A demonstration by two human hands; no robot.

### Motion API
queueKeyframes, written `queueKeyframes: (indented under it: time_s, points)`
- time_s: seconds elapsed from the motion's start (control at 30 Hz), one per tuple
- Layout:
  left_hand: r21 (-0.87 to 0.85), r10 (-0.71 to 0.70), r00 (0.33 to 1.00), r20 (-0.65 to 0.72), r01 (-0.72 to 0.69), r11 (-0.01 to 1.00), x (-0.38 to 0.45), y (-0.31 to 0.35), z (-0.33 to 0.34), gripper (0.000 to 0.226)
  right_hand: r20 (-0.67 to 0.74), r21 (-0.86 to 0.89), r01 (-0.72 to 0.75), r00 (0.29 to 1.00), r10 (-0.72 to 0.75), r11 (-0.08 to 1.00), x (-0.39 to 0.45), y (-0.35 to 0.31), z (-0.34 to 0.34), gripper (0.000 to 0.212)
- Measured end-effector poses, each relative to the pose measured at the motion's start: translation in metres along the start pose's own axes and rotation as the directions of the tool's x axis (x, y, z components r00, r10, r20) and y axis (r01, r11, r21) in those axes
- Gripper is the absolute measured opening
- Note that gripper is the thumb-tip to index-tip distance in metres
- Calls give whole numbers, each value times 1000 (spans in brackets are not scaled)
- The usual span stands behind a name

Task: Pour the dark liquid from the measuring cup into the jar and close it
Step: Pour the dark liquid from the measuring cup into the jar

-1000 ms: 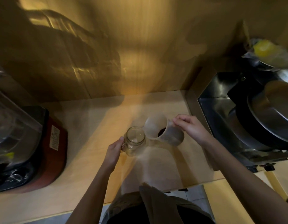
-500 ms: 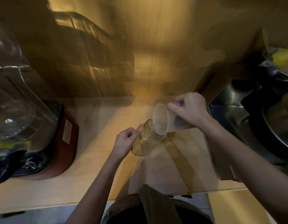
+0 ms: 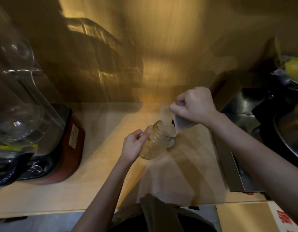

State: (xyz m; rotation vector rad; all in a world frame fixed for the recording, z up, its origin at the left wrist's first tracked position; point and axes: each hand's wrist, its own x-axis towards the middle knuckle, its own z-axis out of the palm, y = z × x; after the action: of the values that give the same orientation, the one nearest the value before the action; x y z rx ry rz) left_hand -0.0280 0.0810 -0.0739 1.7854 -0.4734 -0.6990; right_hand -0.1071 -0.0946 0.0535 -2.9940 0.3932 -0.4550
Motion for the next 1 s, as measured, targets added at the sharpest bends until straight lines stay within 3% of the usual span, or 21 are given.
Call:
queueKeyframes:
  time_s: [0.43, 1.0]
  points:
    - [-24, -16, 1000, -24, 16, 1000, 2, 9, 6, 50, -30, -46, 43, 999, -44, 998, 4, -2, -5, 35]
    - [-3, 2, 1000, -1, -2, 1000, 3, 16, 7, 38, -16, -127, 40, 999, -42, 991, 12, -5, -8, 38]
